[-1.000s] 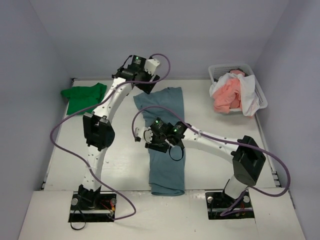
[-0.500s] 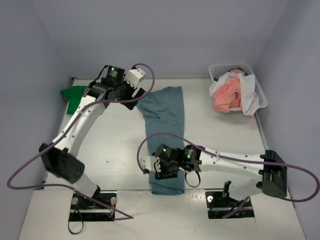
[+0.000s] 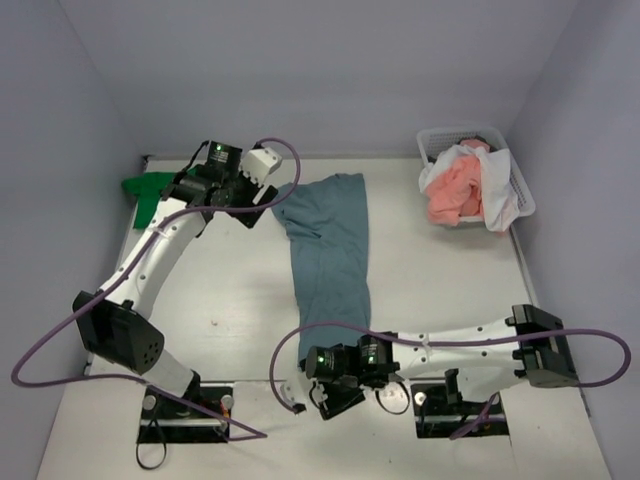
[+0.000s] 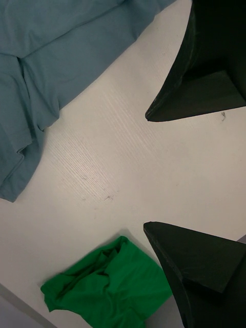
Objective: Fold and stack the t-shirts
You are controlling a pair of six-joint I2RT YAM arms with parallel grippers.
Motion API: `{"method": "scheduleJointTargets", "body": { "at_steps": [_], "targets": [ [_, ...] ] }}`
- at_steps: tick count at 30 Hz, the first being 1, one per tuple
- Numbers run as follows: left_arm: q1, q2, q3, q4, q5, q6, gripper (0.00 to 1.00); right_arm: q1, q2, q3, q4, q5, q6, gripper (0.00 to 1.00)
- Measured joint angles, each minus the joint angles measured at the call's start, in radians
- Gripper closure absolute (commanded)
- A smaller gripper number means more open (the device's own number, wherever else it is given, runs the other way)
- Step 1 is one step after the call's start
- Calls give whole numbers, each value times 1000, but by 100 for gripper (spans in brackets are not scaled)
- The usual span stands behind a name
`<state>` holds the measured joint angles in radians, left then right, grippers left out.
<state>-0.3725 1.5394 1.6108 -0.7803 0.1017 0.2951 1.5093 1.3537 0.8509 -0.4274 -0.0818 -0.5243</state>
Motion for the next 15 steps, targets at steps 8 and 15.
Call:
{"method": "scheduleJointTargets", "body": {
  "at_steps": [8, 15],
  "targets": [
    [0, 19, 9, 0, 1, 0, 26, 9, 136, -2, 5, -56, -3, 22],
    [1, 42, 13, 19, 4, -1, 27, 9, 209, -3, 25, -62, 0, 21]
  ]
}}
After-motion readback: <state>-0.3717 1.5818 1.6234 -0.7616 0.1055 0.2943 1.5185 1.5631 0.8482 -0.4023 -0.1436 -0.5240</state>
